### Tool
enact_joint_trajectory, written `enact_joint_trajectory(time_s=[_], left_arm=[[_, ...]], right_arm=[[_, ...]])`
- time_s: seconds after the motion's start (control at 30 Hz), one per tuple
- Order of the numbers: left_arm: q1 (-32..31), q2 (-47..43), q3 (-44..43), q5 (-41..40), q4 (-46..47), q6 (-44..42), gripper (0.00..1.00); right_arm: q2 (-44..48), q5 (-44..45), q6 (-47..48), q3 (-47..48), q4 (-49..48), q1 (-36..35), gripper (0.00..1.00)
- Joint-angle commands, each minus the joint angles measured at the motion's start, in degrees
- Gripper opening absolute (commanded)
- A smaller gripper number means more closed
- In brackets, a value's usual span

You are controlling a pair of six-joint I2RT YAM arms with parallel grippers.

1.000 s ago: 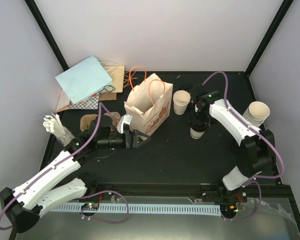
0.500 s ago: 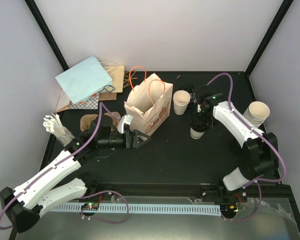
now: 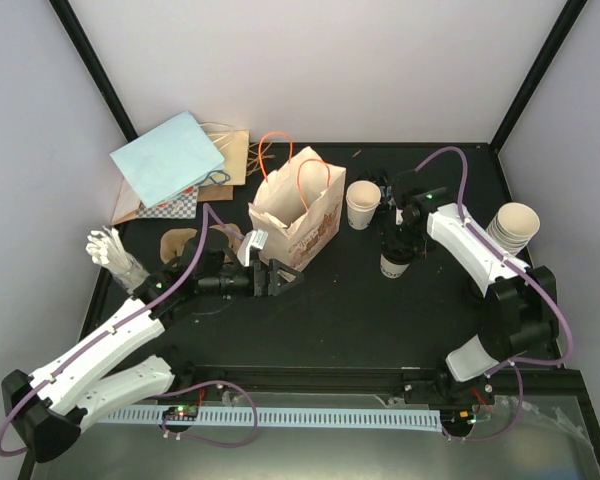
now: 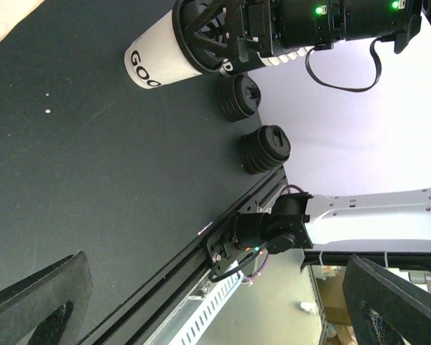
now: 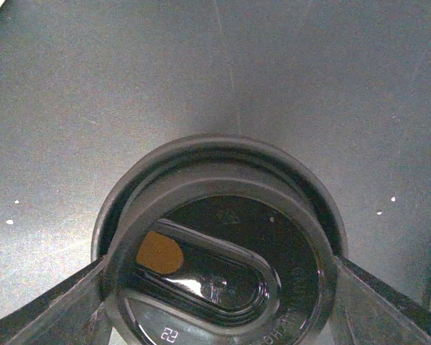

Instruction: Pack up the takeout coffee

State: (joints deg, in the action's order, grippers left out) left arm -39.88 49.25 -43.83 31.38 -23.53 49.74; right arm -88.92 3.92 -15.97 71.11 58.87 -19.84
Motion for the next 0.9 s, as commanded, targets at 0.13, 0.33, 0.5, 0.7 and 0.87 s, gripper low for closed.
enact_joint_trajectory(time_s=[0.13, 0.33, 0.5, 0.7, 0.87], left_arm=[[-0.3, 0.1, -0.1, 1.5, 2.0, -0.7, 0.98], [-0.4, 0.1, 0.0, 1.6, 1.9, -0.6, 0.98], [-0.4, 0.3, 0.0, 1.5, 2.0, -0.6, 0.98], [-0.4, 0.1, -0.2, 1.4, 2.0, -0.6, 0.98], [-0.4, 0.2, -0.4, 1.4, 1.9, -0.6, 0.98]], right_arm=[[-4.7, -1.2, -0.9, -4.2, 2.3, 0.0, 0.78], [-4.9, -0.8, -0.6, -4.6, 2.3, 0.1, 0.77], [-2.5, -2.3, -0.6, -2.1, 2.9, 0.1, 0.72], [-0.7, -3.2, -0.3, -0.4, 4.4, -0.9, 0.71], [0.1, -7.2, 0.5, -0.5, 4.6, -3.9, 0.70]])
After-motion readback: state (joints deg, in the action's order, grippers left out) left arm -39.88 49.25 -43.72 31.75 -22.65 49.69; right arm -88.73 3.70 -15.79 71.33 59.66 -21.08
